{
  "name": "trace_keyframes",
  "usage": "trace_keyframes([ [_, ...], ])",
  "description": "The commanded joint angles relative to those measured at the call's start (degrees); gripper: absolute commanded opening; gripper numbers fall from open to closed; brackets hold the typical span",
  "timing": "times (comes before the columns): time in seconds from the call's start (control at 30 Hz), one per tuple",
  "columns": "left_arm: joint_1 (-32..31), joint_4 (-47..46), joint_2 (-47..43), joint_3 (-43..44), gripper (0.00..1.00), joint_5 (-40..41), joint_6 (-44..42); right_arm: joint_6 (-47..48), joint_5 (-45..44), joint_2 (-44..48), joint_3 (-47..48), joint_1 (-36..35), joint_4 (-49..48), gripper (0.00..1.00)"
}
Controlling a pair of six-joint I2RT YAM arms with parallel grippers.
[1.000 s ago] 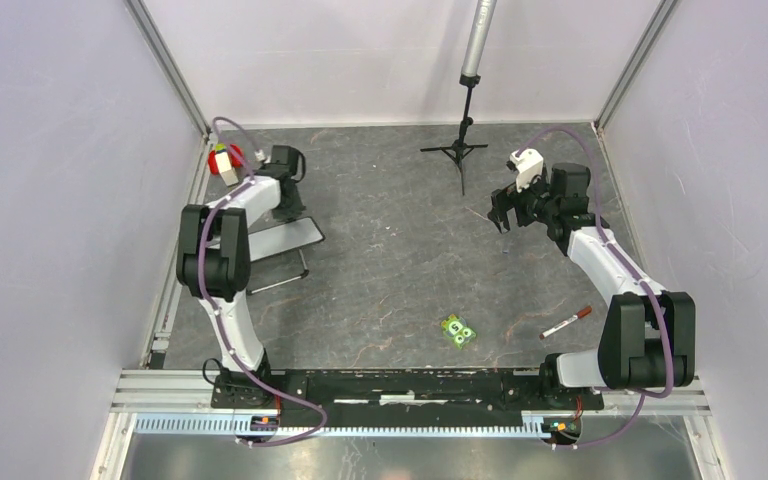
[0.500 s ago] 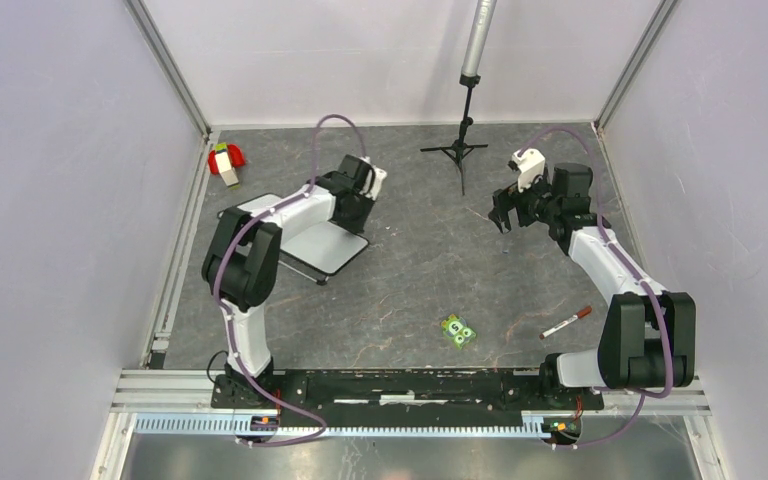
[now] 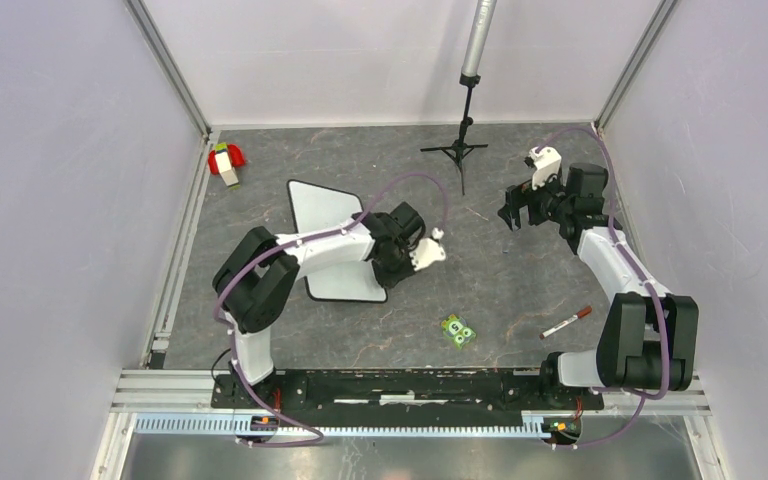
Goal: Write a sentence on the whiteboard
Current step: Move the whiteboard stand to the center of the board.
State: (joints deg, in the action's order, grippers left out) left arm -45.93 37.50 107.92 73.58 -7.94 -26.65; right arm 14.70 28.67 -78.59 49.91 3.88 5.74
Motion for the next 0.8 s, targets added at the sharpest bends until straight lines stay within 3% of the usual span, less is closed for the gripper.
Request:
trace_keyframes([
  [0.0,-4.5,4.7,-5.4,-1.3,0.02,-0.1,-11.0,-0.9,1.4,2.1,2.2,0.5,-0.7,0.97],
  [0.3,-14.1,12.1,-9.9,-5.2,0.02,-0.2,-22.0,-1.0,2.2,2.8,2.1,1.2,-0.8,0.98],
  [0.77,-29.3,11.7,-11.5,-10.7,0.03,5.9,-30.8,-0.9,2.4,3.1,2.0,1.3,-0.9,0.97],
])
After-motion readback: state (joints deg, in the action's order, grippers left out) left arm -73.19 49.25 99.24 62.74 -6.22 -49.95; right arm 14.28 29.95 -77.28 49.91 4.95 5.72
